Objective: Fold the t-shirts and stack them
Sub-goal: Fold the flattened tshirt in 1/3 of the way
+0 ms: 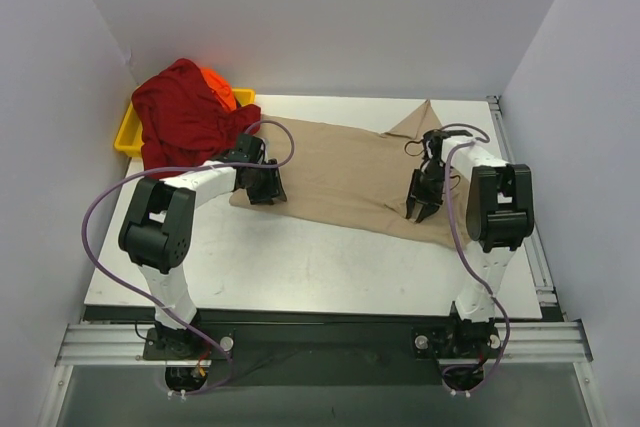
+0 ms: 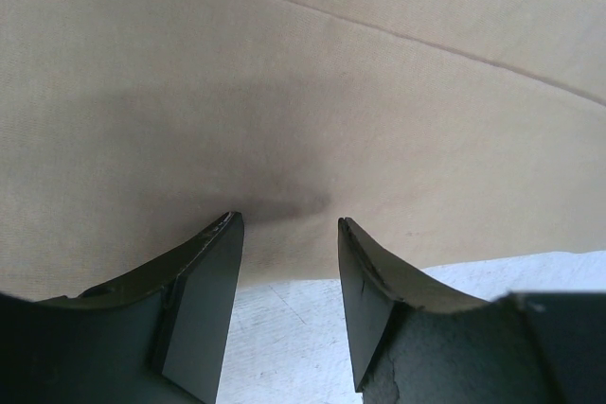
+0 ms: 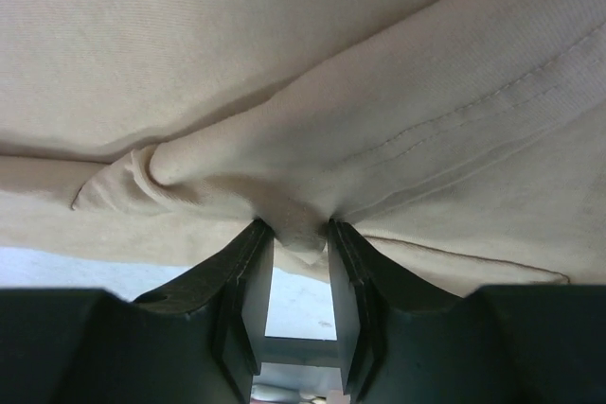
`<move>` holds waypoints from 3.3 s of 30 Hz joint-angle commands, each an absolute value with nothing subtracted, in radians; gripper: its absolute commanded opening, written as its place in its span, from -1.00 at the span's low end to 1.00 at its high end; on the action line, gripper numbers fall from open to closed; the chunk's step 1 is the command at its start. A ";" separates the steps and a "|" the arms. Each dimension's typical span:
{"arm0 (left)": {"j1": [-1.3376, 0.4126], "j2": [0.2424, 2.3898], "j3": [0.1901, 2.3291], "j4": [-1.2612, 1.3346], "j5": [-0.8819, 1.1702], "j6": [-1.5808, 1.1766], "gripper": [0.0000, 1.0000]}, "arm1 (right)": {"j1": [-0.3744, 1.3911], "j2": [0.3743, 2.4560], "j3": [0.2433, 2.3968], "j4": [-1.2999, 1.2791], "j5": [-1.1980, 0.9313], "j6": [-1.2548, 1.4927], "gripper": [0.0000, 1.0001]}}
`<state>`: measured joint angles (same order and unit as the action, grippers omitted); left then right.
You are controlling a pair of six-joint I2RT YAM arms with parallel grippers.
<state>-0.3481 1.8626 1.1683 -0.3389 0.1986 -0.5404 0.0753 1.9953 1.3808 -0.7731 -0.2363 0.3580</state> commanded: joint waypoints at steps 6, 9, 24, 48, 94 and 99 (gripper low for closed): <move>-0.345 1.848 1.164 -0.314 0.198 -0.537 0.10 | 0.089 1.994 1.422 -0.816 -0.229 0.347 -0.70; -0.344 1.845 1.157 -0.313 0.196 -0.537 0.10 | 0.089 1.996 1.453 -0.816 -0.233 0.348 -0.85; -0.336 1.829 1.137 -0.348 0.187 -0.540 0.10 | 0.100 2.164 1.718 -0.879 -0.261 0.345 -0.79; -0.337 1.735 1.138 -0.414 0.121 -0.561 0.10 | 0.084 2.375 2.227 -0.950 -0.482 0.428 -0.14; -0.333 1.914 1.189 -0.252 0.138 -0.502 0.10 | -0.169 1.762 1.143 -0.773 -0.135 0.351 0.00; -0.331 1.916 1.158 -0.262 0.121 -0.483 0.11 | -0.199 1.802 1.134 -0.779 -0.092 0.367 0.00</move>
<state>-0.3382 1.9018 1.1984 -0.2707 0.1463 -0.5144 -0.1764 1.7847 1.1431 -0.7322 -0.1589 0.3649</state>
